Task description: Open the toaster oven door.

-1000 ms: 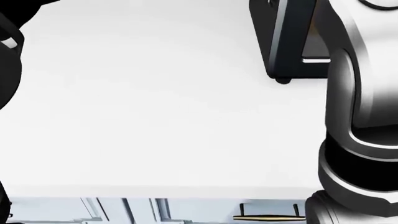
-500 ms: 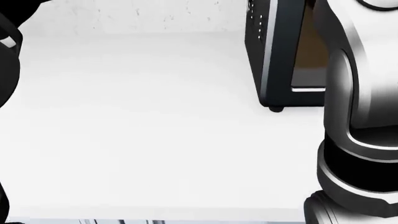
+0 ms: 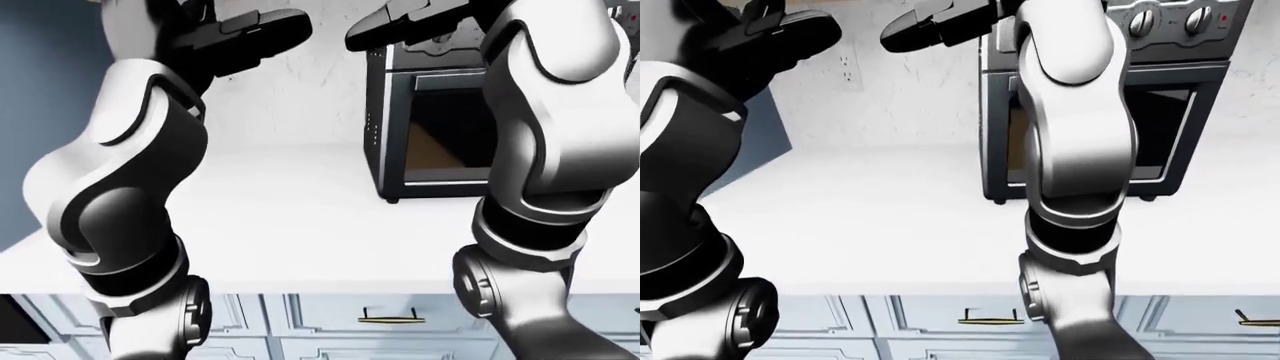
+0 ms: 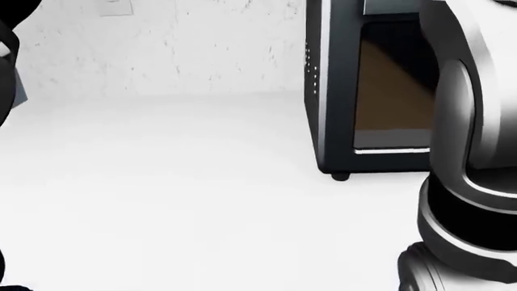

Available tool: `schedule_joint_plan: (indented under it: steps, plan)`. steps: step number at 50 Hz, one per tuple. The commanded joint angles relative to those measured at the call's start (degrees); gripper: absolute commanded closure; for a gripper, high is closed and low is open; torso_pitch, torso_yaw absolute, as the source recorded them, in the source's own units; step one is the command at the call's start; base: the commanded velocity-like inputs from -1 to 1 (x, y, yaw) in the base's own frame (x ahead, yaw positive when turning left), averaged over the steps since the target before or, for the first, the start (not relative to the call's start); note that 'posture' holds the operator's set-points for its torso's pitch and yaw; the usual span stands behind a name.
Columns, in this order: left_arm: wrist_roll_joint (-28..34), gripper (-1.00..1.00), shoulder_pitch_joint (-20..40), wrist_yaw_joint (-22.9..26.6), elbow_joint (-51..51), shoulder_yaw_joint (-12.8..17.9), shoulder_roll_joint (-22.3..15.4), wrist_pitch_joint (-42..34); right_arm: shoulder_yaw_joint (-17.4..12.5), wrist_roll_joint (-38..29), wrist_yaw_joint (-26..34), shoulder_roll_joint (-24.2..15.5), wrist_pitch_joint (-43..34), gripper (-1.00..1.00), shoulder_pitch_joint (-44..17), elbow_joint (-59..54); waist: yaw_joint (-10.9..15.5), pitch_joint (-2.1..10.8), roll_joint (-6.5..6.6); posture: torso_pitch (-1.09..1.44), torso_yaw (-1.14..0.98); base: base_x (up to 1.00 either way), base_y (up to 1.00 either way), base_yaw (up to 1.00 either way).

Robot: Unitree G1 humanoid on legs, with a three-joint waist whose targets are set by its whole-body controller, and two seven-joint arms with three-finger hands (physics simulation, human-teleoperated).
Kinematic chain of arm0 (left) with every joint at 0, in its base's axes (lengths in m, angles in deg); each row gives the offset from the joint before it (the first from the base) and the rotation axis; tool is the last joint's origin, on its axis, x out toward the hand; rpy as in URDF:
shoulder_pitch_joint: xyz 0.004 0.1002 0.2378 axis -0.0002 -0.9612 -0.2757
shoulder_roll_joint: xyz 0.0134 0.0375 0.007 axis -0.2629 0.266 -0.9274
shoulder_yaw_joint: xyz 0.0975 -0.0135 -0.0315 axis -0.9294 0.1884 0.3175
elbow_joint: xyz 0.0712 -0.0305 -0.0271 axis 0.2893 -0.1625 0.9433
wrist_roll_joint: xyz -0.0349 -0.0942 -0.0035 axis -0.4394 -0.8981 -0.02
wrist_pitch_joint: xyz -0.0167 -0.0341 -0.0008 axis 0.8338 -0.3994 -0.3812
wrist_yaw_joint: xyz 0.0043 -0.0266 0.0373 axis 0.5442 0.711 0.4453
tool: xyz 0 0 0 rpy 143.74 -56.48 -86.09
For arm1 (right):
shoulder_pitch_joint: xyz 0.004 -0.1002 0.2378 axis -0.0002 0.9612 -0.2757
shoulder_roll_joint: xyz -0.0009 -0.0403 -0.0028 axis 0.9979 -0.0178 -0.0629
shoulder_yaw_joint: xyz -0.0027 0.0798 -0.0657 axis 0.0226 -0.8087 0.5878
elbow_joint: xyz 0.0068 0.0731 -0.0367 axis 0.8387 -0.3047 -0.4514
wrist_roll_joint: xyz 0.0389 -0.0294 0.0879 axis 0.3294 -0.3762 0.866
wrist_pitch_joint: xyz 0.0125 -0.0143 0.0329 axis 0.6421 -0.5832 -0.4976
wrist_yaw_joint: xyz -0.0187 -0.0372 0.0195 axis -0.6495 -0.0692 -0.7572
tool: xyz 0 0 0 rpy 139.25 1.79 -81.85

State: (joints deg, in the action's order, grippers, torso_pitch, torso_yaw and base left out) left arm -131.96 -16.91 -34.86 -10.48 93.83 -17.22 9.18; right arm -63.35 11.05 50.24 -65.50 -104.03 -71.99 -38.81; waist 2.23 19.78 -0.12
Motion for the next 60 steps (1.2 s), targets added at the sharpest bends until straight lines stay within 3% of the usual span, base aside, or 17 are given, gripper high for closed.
schedule_joint_plan:
  steps: [1, 22, 42, 46, 51, 60]
  plan:
    - [0.28, -1.00, 1.66, 0.14, -0.37, 0.49, -0.55, 1.28, -0.31, -0.45, -0.14, -0.38, 0.64, -1.00, -1.86, 0.51, 0.02, 0.40, -0.15, -0.66, 0.00, 0.00, 0.00, 0.00]
    - [-0.11, -1.00, 1.74, -0.14, -0.27, 0.42, -0.42, 1.78, -0.45, -2.70, 1.04, -0.92, -0.65, -1.00, -2.30, 1.32, 0.33, 3.91, -0.34, -0.87, 0.00, 0.00, 0.00, 0.00]
    - [-0.85, -1.00, 1.52, -0.86, -0.43, 0.49, -0.53, 3.30, -3.07, -4.36, 2.69, -7.24, -6.06, -1.00, -1.35, 5.52, 0.86, 6.45, -0.78, -1.01, 0.00, 0.00, 0.00, 0.00]
    - [-0.75, -1.00, 1.50, -1.08, -0.72, 0.16, -0.41, 3.31, -2.75, -6.15, 5.89, -10.66, -8.69, -1.00, 1.80, 8.70, 1.15, 6.72, -1.13, -1.01, 0.00, 0.00, 0.00, 0.00]
    - [-0.86, -1.00, 1.57, -1.08, -0.87, 0.29, -0.49, 3.33, -3.49, -9.39, 11.90, -15.37, -12.59, -1.00, 1.55, 11.33, 1.32, 7.05, -1.38, -1.01, 0.00, 0.00, 0.00, 0.00]
    - [-0.63, -1.00, 1.40, -1.23, -1.66, -0.22, 0.04, 3.05, -2.50, -18.89, 28.71, -25.71, -18.07, -1.00, 0.99, 13.09, 1.78, 7.38, -1.72, -1.01, 0.00, 0.00, 0.00, 0.00]
